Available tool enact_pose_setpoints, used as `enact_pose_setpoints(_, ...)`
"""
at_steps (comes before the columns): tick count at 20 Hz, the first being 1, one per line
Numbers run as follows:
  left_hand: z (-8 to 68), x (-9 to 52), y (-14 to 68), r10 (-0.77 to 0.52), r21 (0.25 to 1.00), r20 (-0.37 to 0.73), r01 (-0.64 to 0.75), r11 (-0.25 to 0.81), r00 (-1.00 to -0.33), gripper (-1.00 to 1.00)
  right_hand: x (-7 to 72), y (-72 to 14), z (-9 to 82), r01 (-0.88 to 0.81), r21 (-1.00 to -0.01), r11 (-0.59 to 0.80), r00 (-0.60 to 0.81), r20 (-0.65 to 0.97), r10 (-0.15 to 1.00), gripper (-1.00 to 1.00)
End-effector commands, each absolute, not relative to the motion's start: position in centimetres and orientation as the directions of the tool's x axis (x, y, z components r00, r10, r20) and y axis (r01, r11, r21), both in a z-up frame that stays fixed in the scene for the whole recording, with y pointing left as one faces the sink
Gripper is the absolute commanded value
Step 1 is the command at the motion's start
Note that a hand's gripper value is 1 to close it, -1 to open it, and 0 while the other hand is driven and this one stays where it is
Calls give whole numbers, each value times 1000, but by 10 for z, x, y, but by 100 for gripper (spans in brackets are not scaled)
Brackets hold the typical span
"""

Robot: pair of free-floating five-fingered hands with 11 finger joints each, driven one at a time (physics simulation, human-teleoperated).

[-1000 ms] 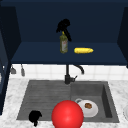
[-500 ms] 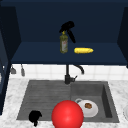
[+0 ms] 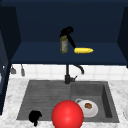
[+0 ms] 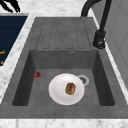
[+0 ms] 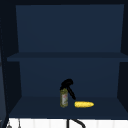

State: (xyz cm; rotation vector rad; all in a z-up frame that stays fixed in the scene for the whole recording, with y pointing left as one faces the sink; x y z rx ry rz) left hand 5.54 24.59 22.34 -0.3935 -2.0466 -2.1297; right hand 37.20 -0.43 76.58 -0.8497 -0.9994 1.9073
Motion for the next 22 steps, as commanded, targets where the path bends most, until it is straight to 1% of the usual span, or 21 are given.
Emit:
enact_pose_setpoints(1, 223, 55, 246, 65, 954, 298, 295, -50, -952, 0, 371, 1, 747, -340, -844, -414, -451, -240, 860, -100)
enact_pose_setpoints(5, 223, 55, 246, 65, 954, 298, 295, -50, -952, 0, 372, 6, 728, -342, -839, -424, -451, -249, 857, -100)
enact_pose_setpoints(12, 223, 55, 246, 65, 954, 298, 295, -50, -952, 0, 366, 6, 718, -344, -855, -387, -450, -211, 868, -100)
enact_pose_setpoints(13, 223, 55, 246, 65, 954, 298, 295, -50, -952, 0, 362, 5, 718, -310, -870, -384, -440, -227, 869, -100)
enact_pose_setpoints(15, 223, 55, 246, 65, 954, 298, 295, -50, -952, 0, 354, 5, 729, -263, -885, -383, -420, -253, 871, -100)
enact_pose_setpoints(22, 223, 55, 246, 65, 954, 298, 295, -50, -952, 0, 346, -16, 786, -330, -874, -356, -450, -185, 874, -100)
